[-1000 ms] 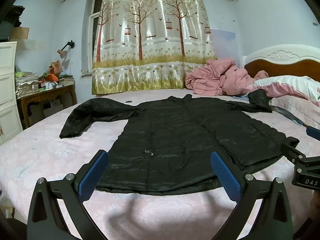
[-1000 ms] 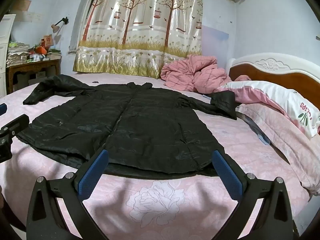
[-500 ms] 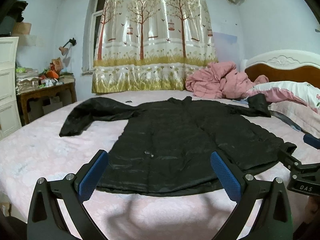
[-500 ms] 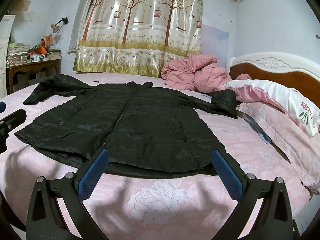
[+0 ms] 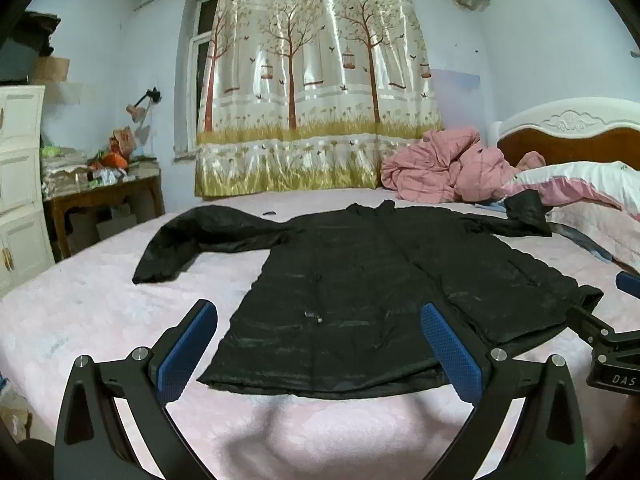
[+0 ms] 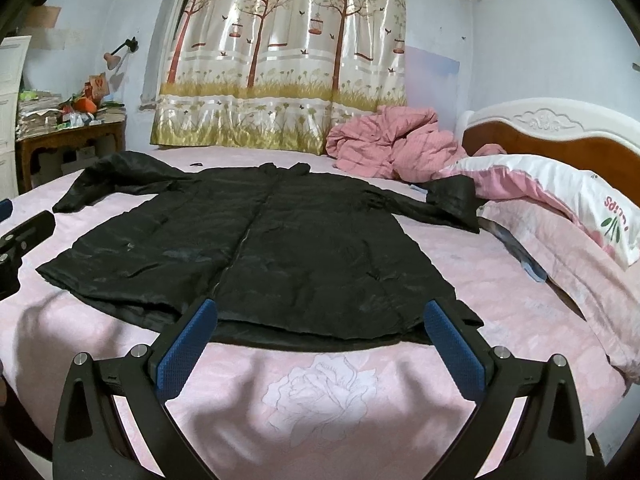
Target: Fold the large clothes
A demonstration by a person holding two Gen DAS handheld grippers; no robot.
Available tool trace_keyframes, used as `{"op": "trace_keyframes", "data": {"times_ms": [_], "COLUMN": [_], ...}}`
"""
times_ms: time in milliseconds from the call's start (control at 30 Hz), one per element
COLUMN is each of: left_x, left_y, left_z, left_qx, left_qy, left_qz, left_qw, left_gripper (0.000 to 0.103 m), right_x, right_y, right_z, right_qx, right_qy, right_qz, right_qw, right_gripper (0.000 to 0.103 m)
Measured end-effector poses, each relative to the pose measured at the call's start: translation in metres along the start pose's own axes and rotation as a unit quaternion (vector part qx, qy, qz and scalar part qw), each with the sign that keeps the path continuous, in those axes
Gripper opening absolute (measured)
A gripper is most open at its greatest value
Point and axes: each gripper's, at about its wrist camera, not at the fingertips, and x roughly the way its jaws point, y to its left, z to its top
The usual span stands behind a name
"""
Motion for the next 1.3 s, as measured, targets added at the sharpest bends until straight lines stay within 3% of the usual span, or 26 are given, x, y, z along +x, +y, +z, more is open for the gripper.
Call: {"op": "trace_keyframes", "data": {"times_ms": [400,1300], "left_x": [-0.004,-0.002], "left_y": [-0.003,-0.005], "left_z": [0.009,0.005], "left_qx": [-0.009,-0.003], "left_qy": [0.005,0.013], "left_qz": [-0.012,-0.007], "left_qw": [0.9999,0.9999], "left_gripper": [0.103,0.103], "right_x": [0.005,-0.002], "right_y": [0.001,-0.009], "right_z": [0.001,0.007], "right_qx": [0.001,0.021], "right_qy": [0.005,0.000], "right_qz": [-0.022,-0.027], "right_qw": [1.000,0.999], "right_gripper": [0.103,0.103]}}
